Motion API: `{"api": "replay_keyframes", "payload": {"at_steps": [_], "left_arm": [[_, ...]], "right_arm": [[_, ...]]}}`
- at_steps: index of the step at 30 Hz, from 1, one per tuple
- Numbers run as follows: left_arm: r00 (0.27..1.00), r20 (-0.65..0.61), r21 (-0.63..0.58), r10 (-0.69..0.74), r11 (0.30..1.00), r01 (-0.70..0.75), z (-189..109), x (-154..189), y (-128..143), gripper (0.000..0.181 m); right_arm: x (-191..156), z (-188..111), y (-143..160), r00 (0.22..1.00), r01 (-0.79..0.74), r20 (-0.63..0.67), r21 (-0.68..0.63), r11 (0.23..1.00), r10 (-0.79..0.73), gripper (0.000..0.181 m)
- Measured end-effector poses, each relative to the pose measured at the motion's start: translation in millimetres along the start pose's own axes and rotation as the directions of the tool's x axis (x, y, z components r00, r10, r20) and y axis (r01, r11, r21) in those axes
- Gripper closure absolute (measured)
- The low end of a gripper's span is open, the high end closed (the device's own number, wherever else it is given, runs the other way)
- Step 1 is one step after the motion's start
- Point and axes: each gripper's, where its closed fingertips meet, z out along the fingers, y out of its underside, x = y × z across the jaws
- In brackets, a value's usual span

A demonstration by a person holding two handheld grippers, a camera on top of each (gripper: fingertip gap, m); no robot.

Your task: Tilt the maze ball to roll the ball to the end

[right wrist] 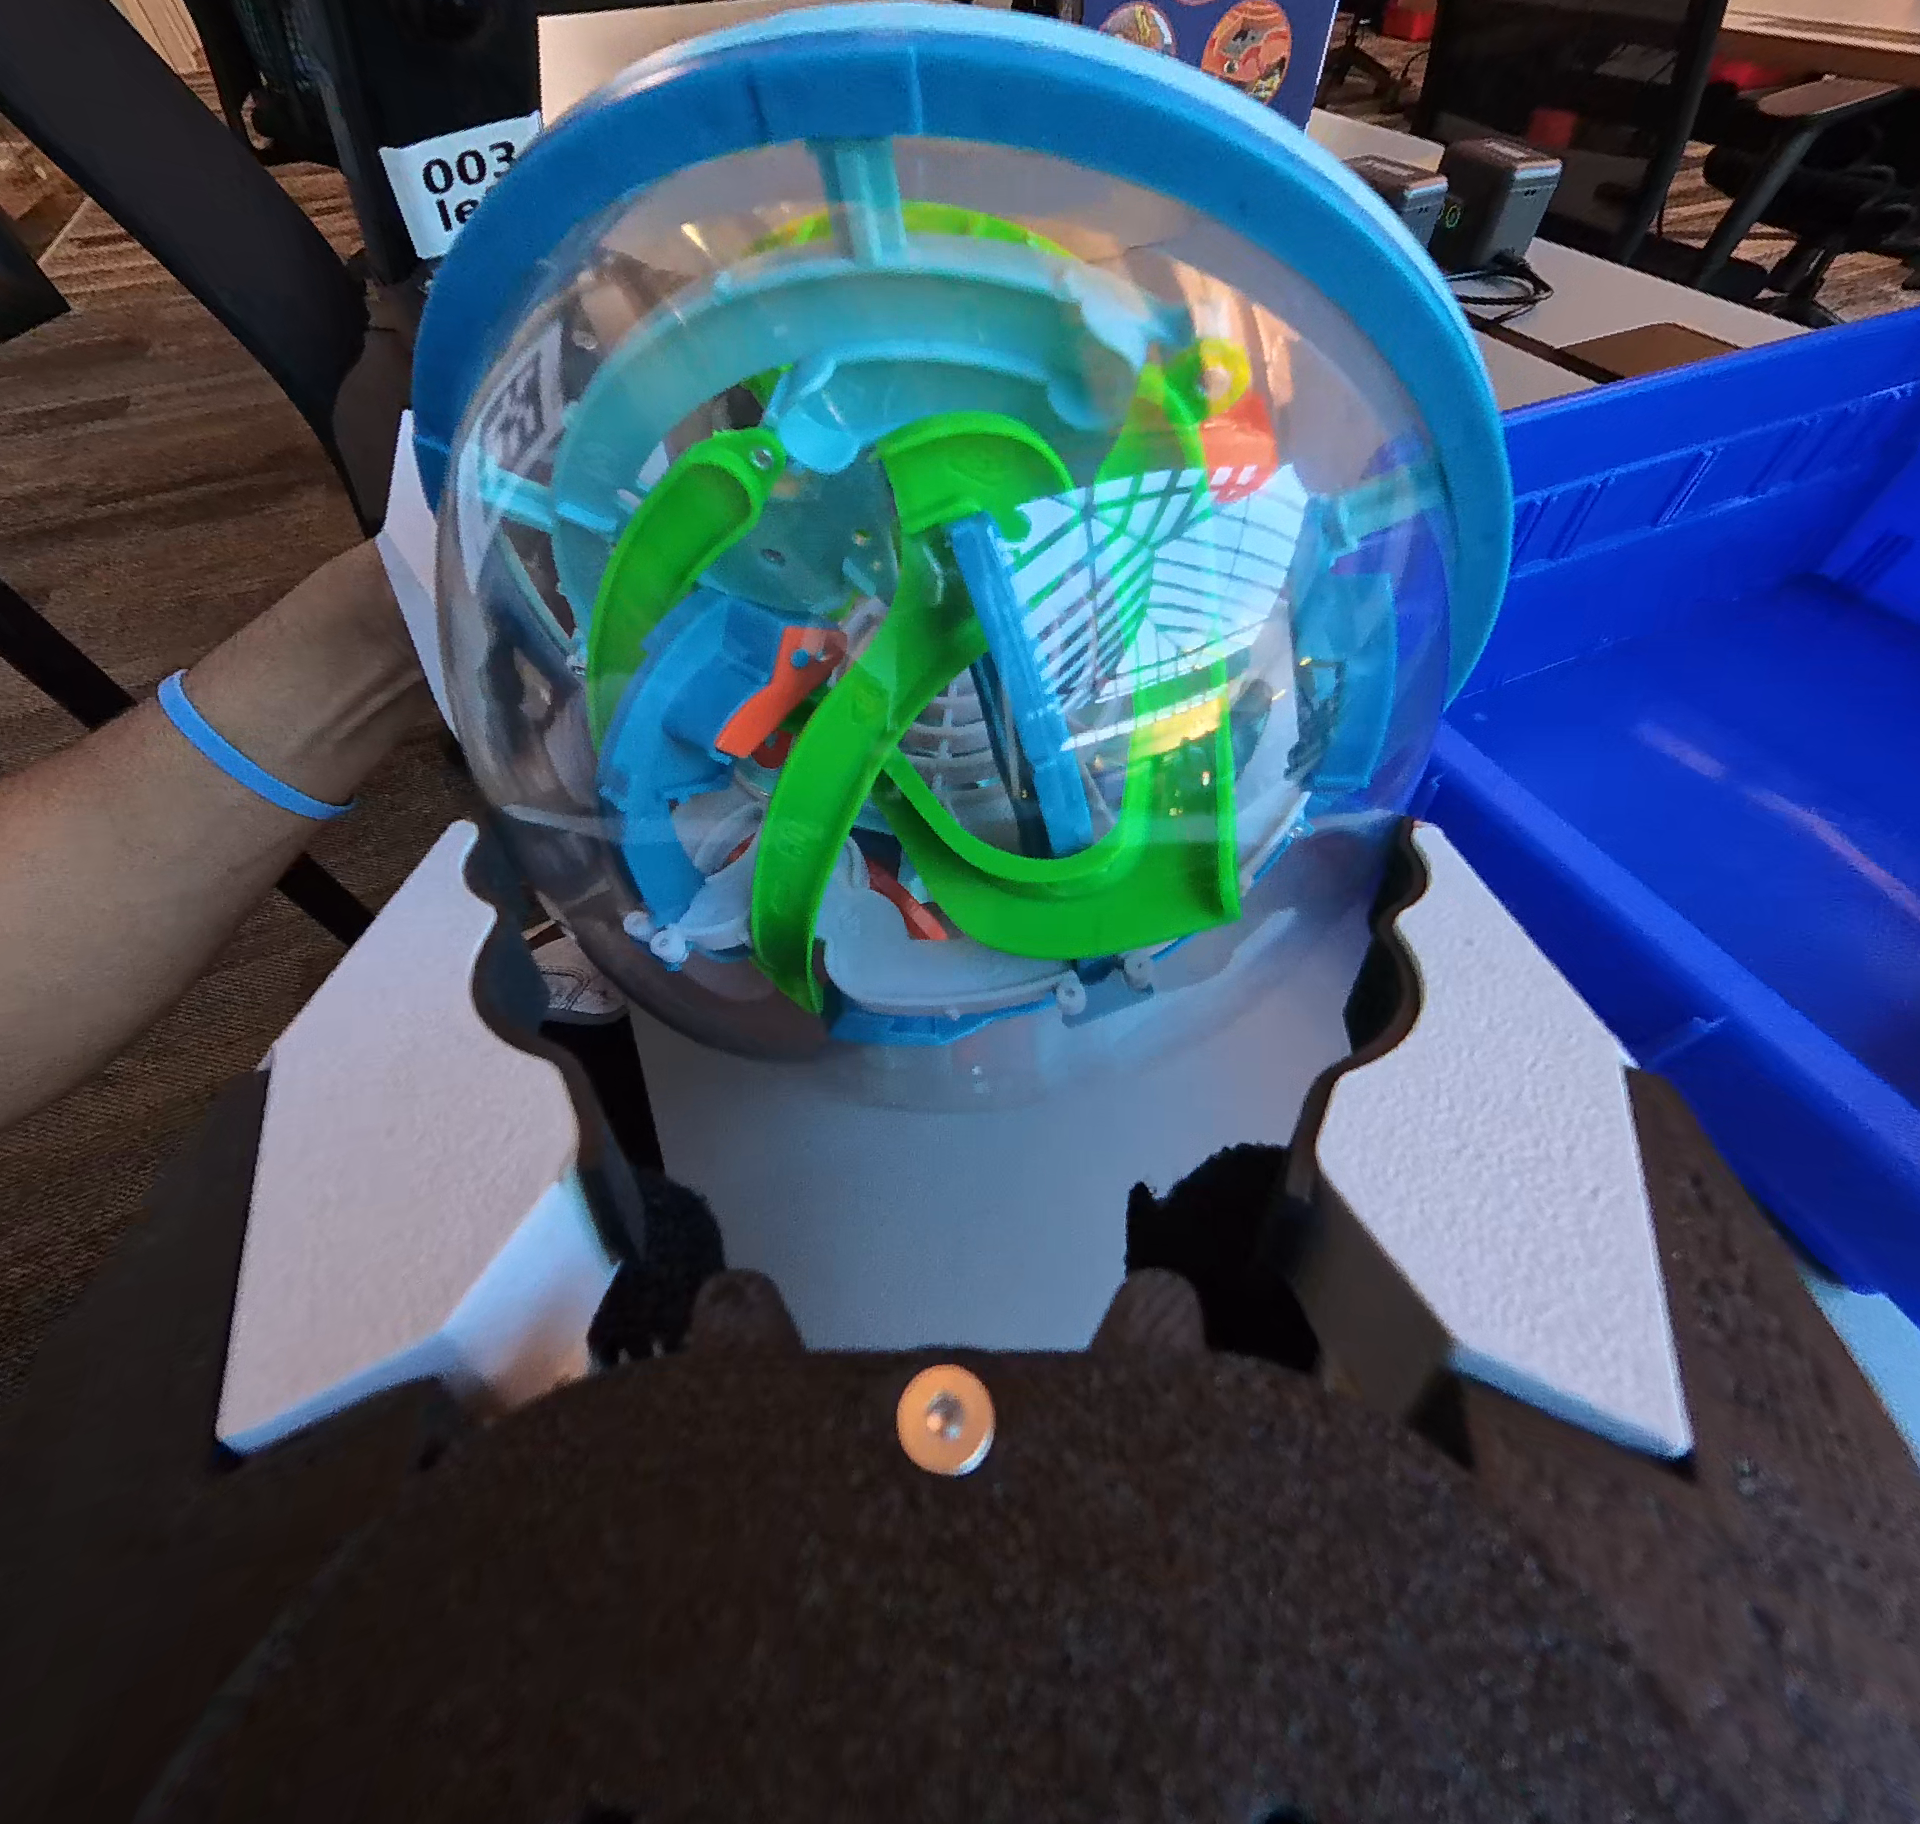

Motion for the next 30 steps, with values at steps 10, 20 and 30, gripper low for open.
{"api": "replay_keyframes", "payload": {"at_steps": [10, 20, 30], "left_arm": [[1.0, -0.001, 0.003, -0.003, 1.0, 0.003, 0, 0, 0, 0.022], [0.999, -0.026, -0.011, -0.048, 0.999, 0.047, 3, 6, 1, 0.022], [0.998, -0.056, -0.047, -0.005, 0.999, 0.002, 21, 7, 2, 0.023]], "right_arm": [[0, 0, 0, 1.0, -0.002, -0.001, 0.006, 1.0, 0.002, 0.027], [-2, -6, -2, 1.0, -0.019, -0.009, -0.047, 0.999, 0.019, 0.027], [9, -20, 3, 0.998, 0.018, -0.064, -0.096, 0.995, -0.024, 0.026]]}}
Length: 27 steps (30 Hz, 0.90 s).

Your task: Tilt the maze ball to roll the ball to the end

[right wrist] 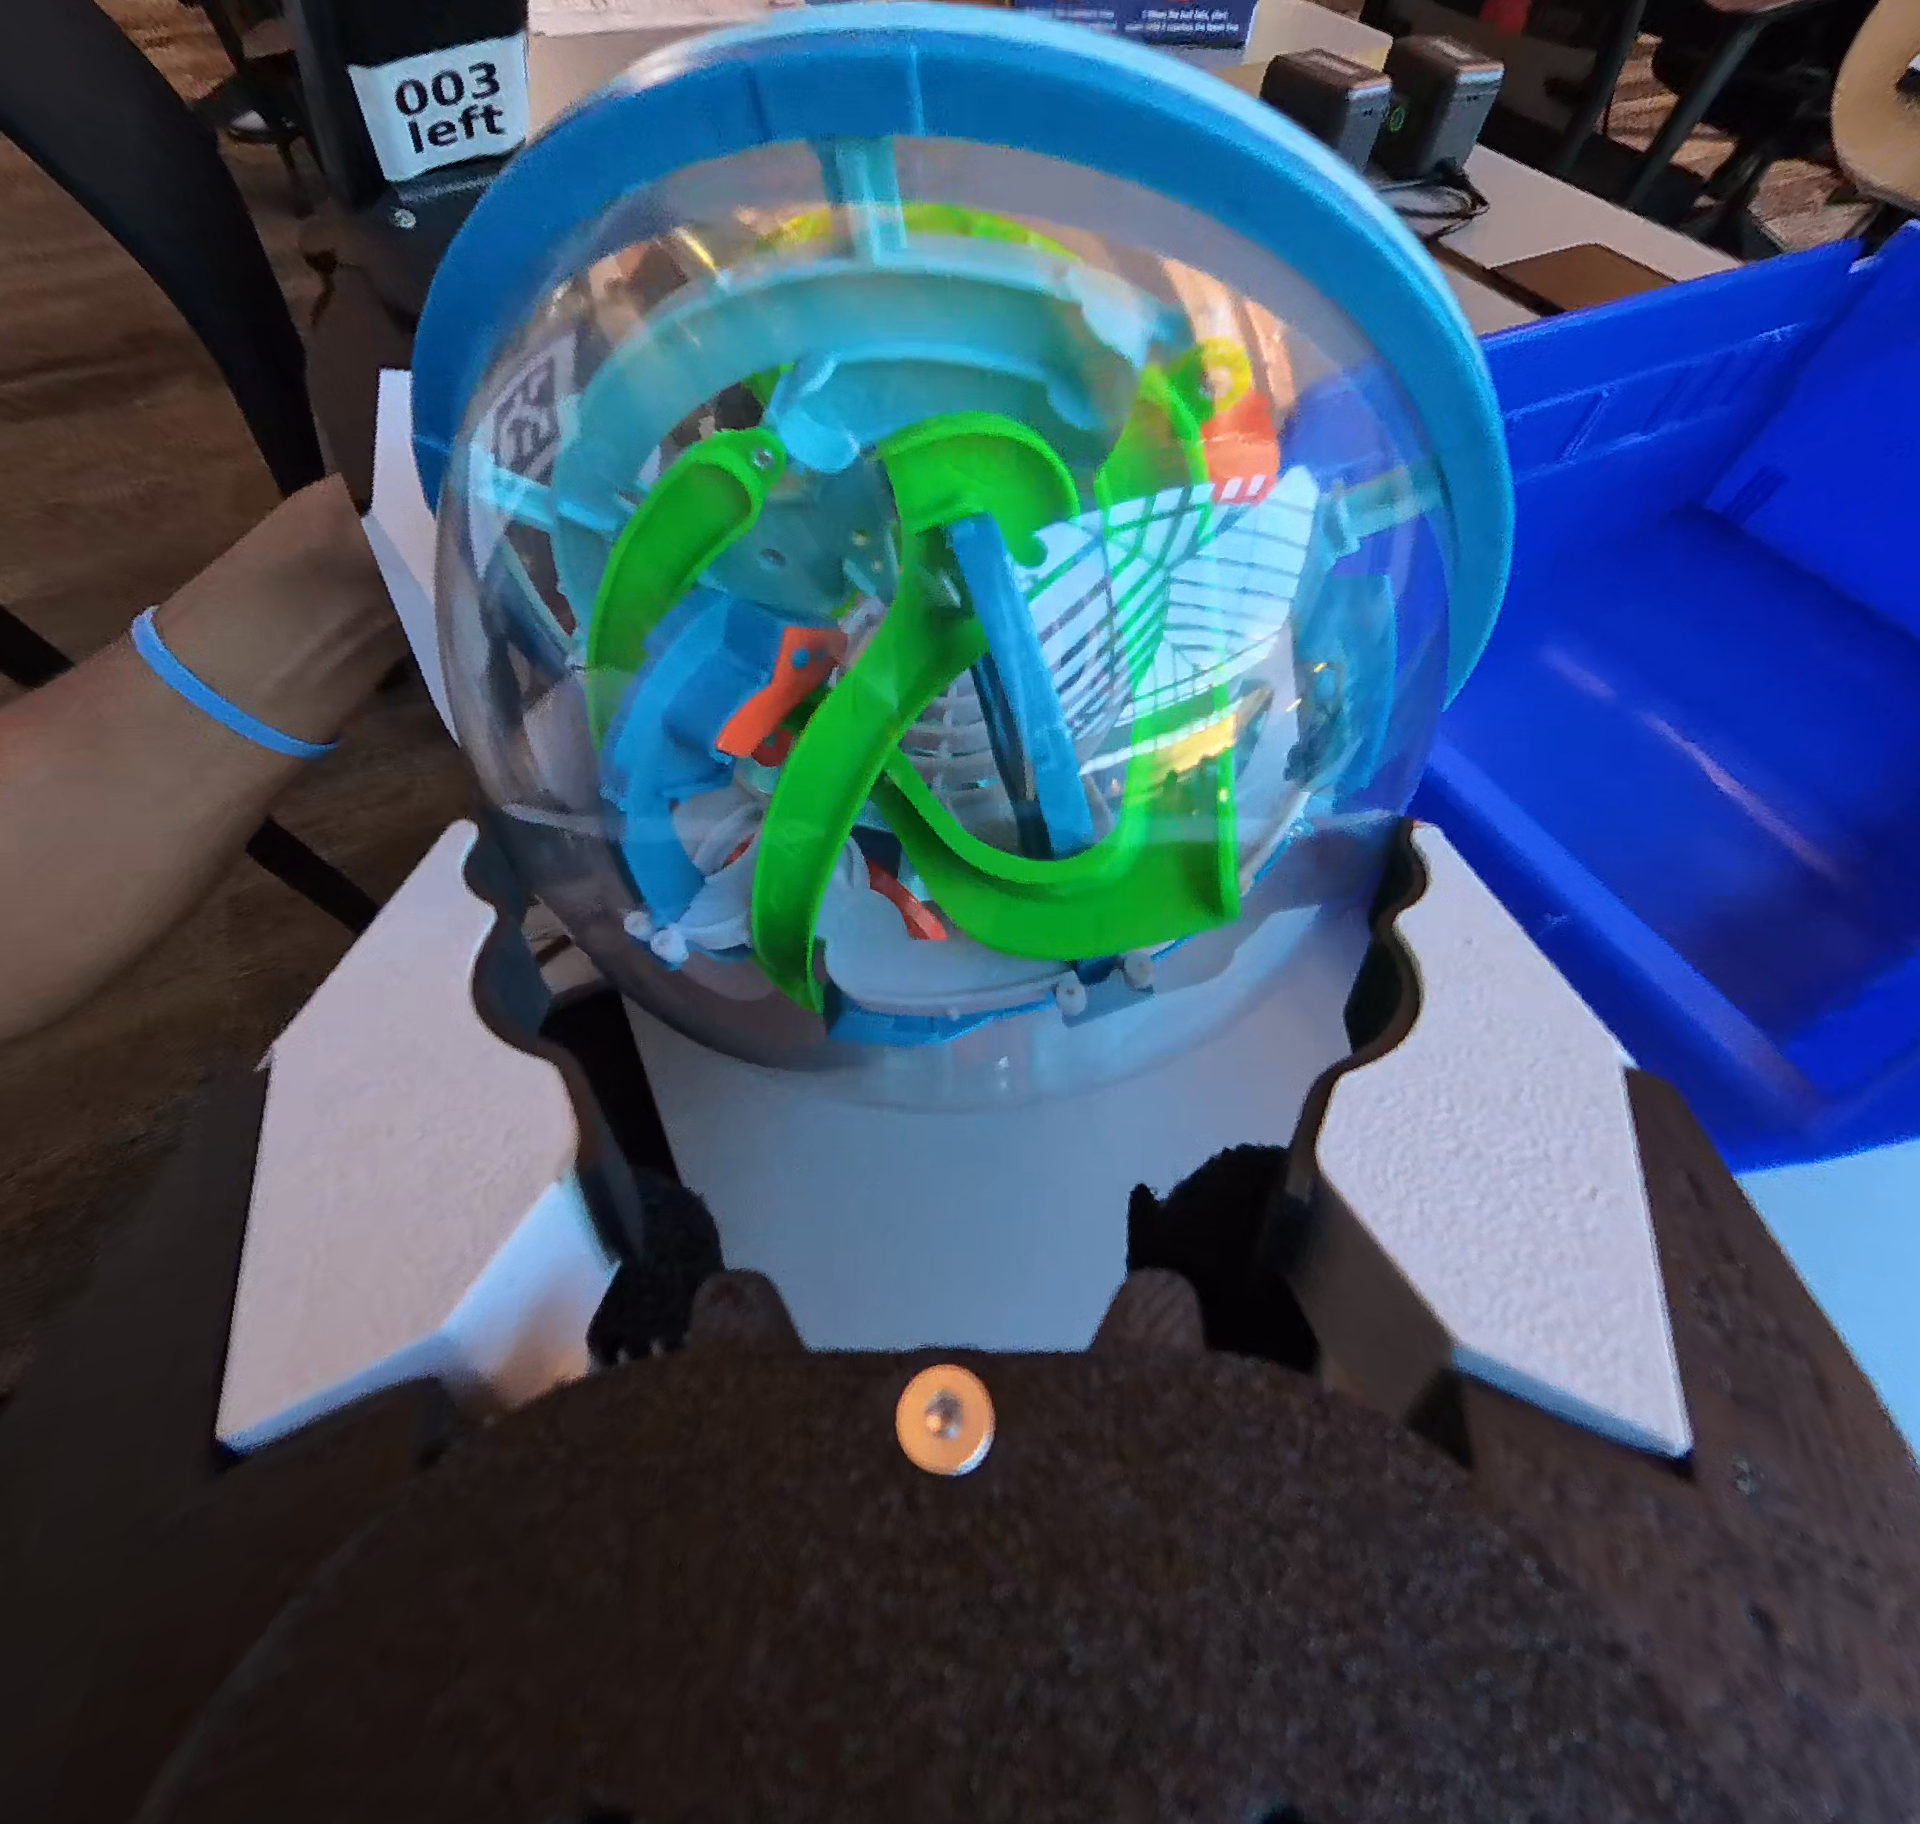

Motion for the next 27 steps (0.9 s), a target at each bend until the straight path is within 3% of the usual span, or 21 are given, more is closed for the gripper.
{"api": "replay_keyframes", "payload": {"at_steps": [6, 13, 27], "left_arm": [[0.999, 0.037, 0.073, 0.02, 0.997, -0.022, -2, -1, -15, 0.023], [0.993, 0.107, 0.088, 0.056, 0.994, -0.066, -8, -9, -40, 0.023], [0.993, 0.055, 0.137, -0.103, 0.986, 0.095, -14, -18, -50, 0.023]], "right_arm": [[1, -1, -2, 1.0, -0.012, 0.022, 0.017, 1.0, 0.011, 0.026], [11, -5, -29, 0.997, 0.061, 0.05, 0.072, 0.996, -0.064, 0.027], [19, -3, -58, 0.996, 0.055, 0.071, -0.079, 0.995, -0.049, 0.026]]}}
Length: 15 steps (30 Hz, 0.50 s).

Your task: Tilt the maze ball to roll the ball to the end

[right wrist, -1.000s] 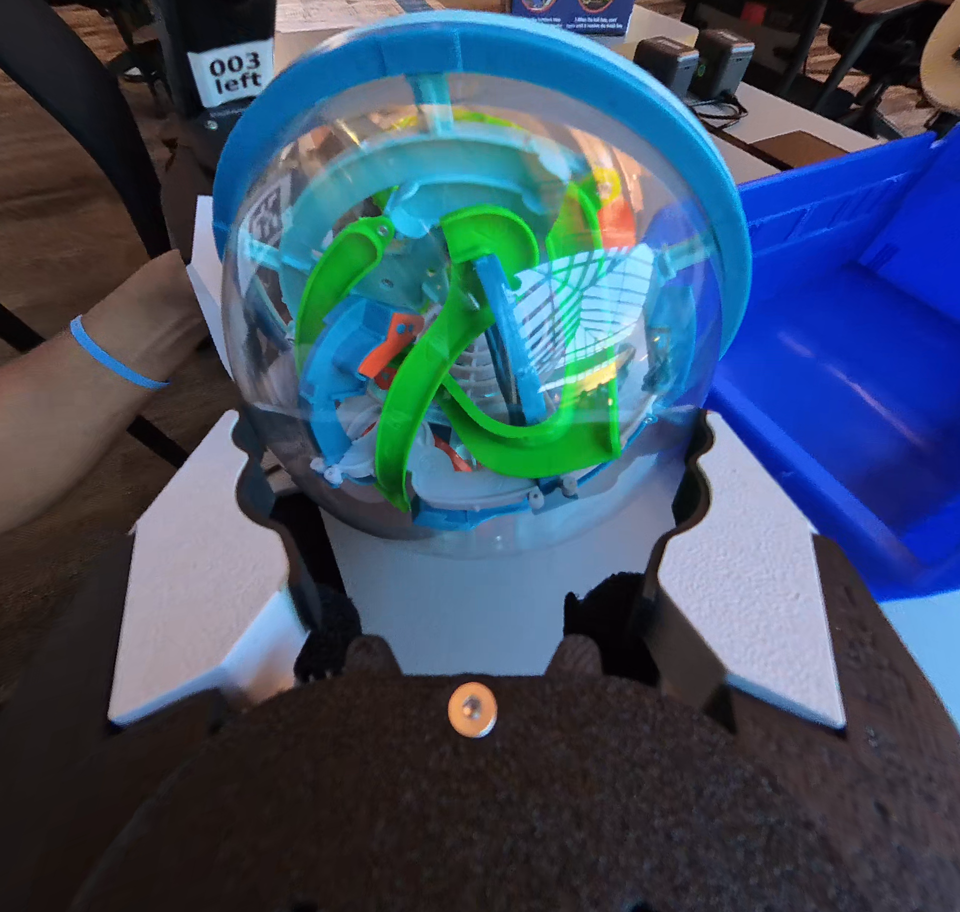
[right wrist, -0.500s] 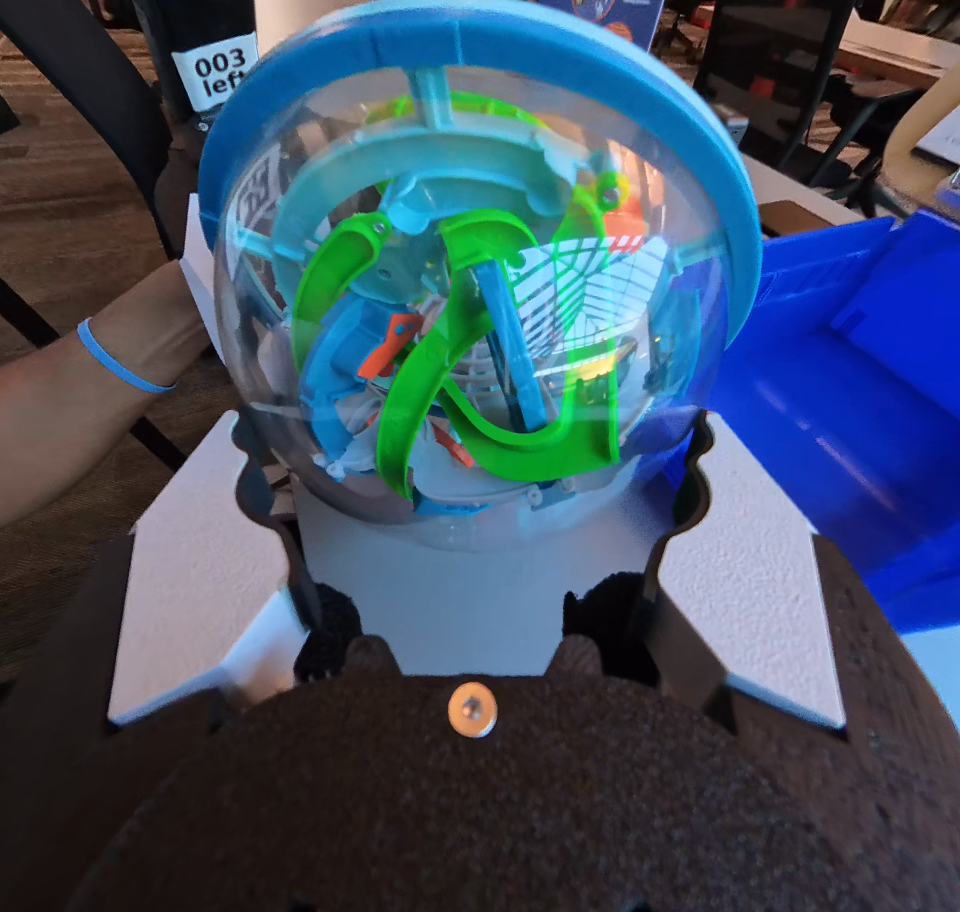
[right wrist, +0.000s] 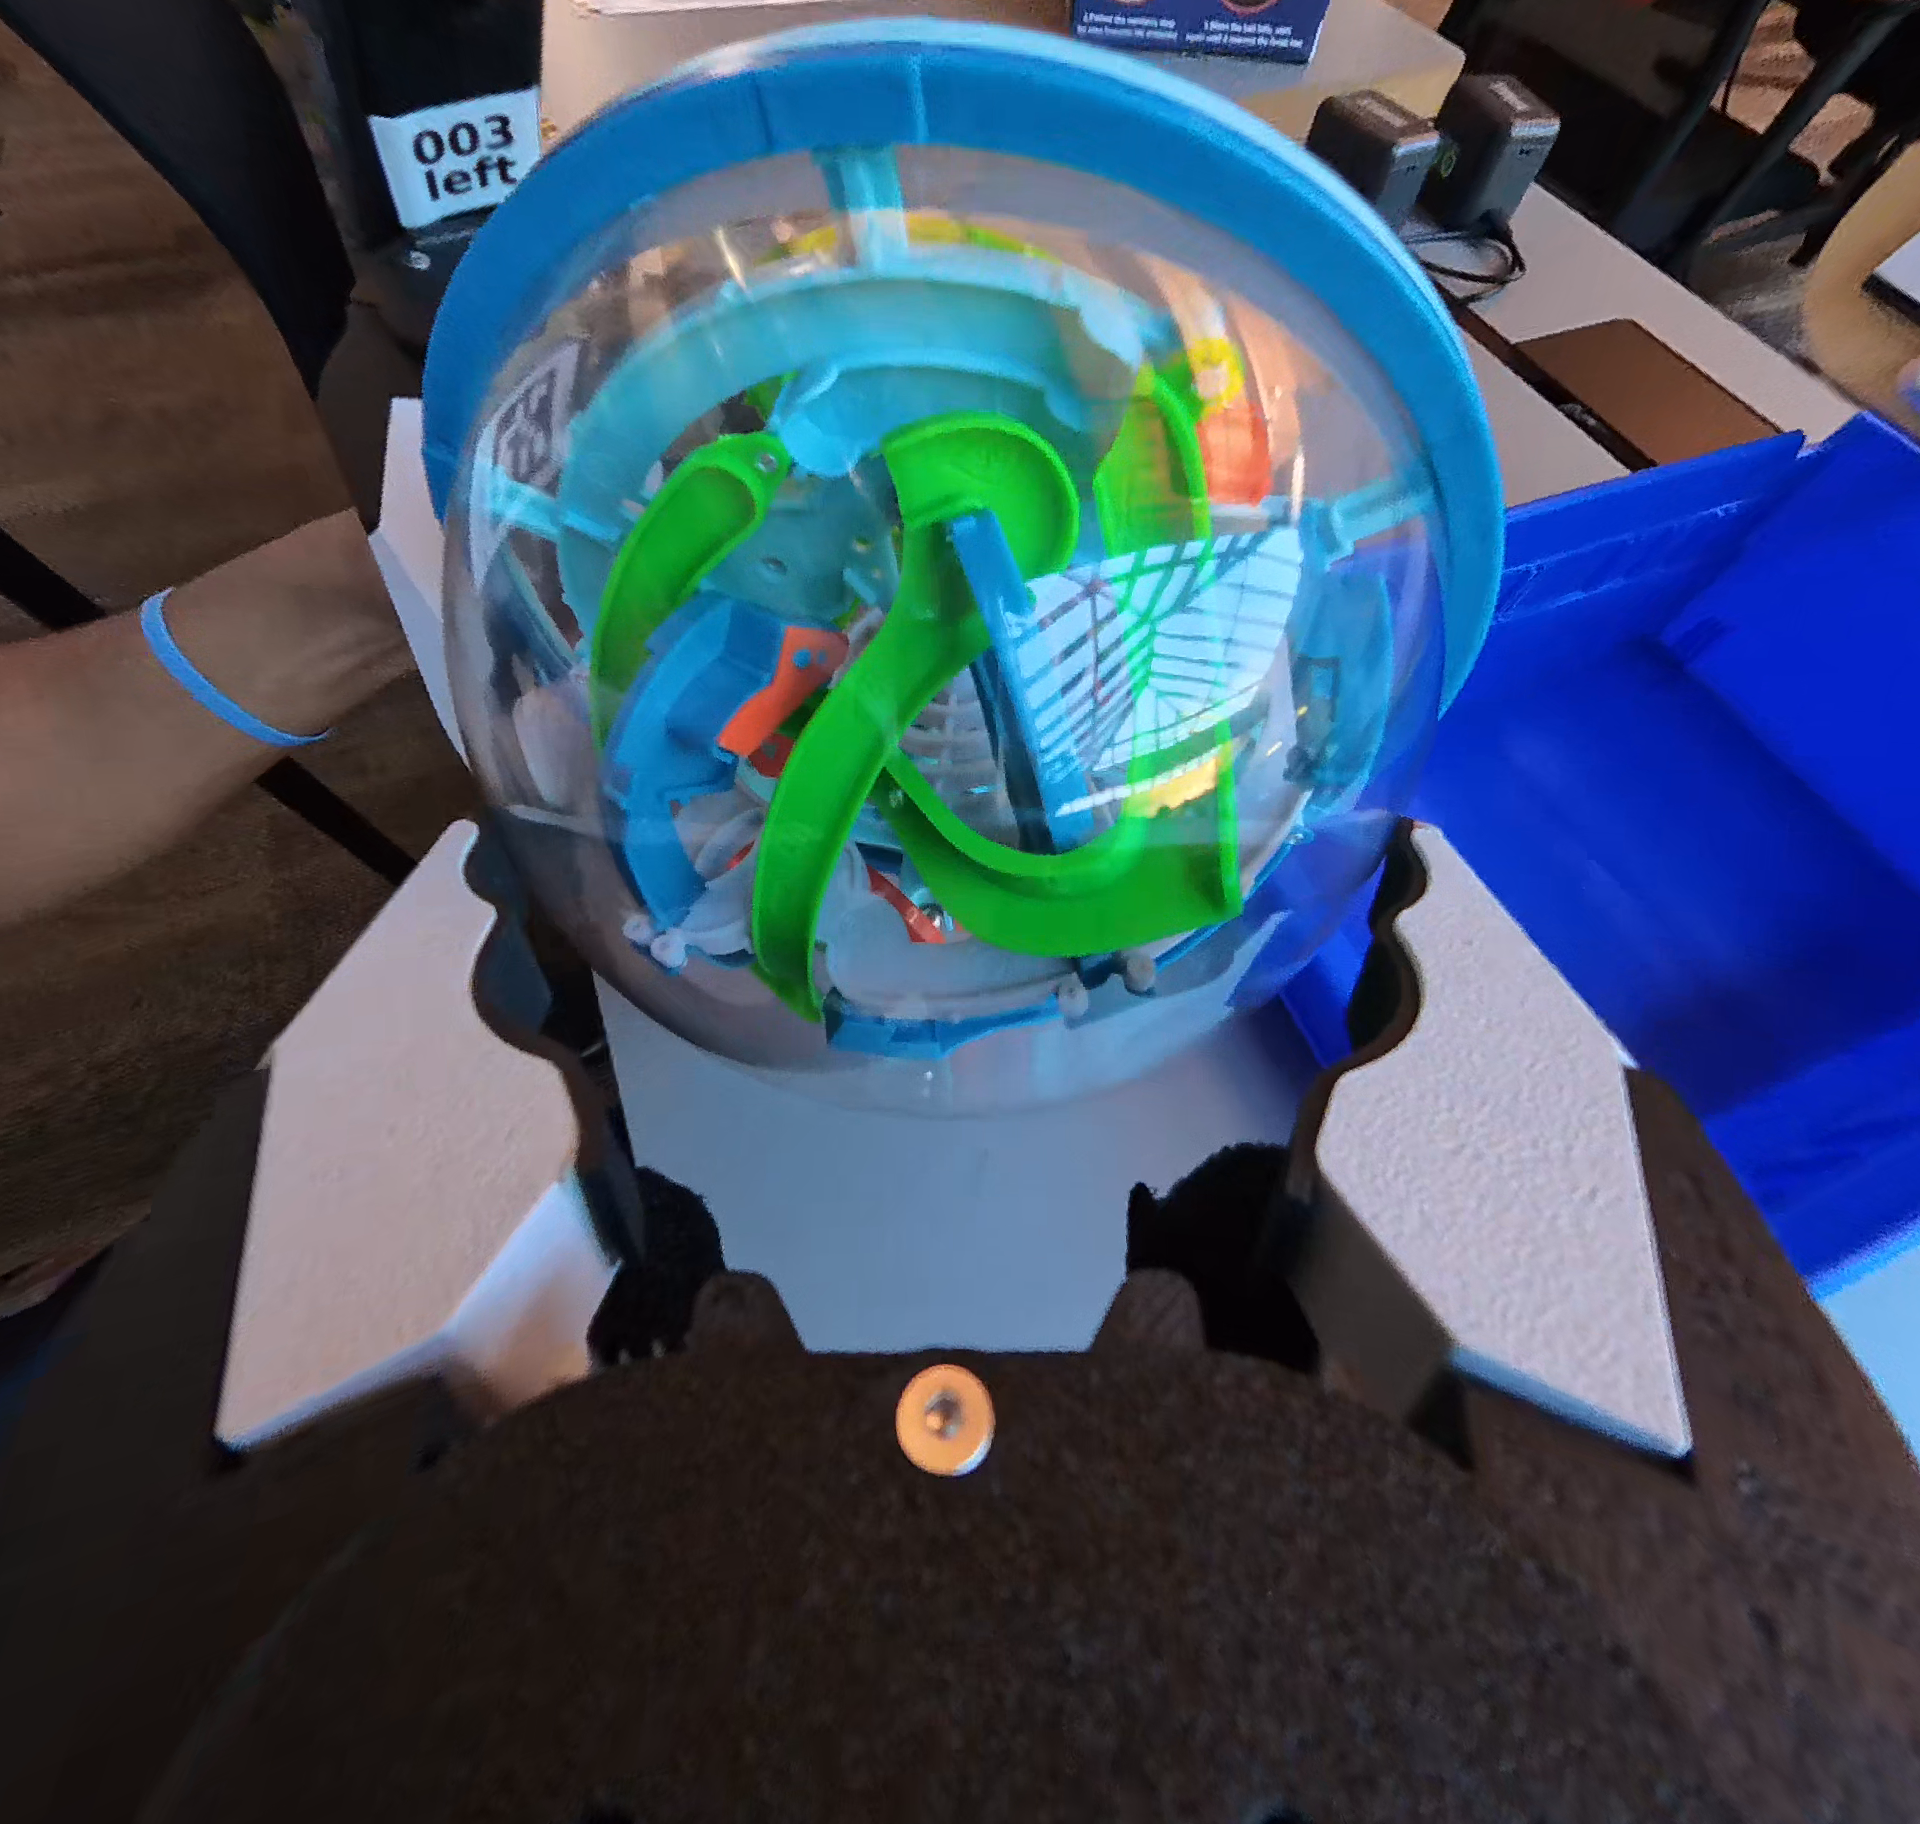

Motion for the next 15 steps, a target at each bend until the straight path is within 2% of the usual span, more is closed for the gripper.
{"api": "replay_keyframes", "payload": {"at_steps": [2, 5, 9, 13, 15], "left_arm": [[0.999, -0.009, 0.02, -0.042, 0.999, 0.042, 1, 1, -3, 0.023], [0.989, -0.025, -0.003, -0.144, 0.99, 0.144, 7, 11, 9, 0.023], [0.964, -0.042, -0.019, -0.261, 0.965, 0.26, 17, 37, 26, 0.022], [0.95, -0.022, -0.017, -0.31, 0.951, 0.31, 28, 60, 33, 0.022], [0.939, -0.028, -0.057, -0.342, 0.939, 0.34, 37, 72, 44, 0.023]], "right_arm": [[1, -2, -2, 1.0, -0.026, 0.012, -0.013, 1.0, 0.026, 0.026], [-2, -6, 4, 0.997, -0.063, 0.043, -0.075, 0.995, 0.067, 0.026], [-15, -19, 27, 0.987, -0.127, 0.075, -0.175, 0.976, 0.142, 0.026], [-27, -36, 54, 0.969, -0.189, 0.107, -0.255, 0.948, 0.222, 0.026], [-31, -45, 68, 0.961, -0.209, 0.113, -0.296, 0.932, 0.252, 0.026]]}}
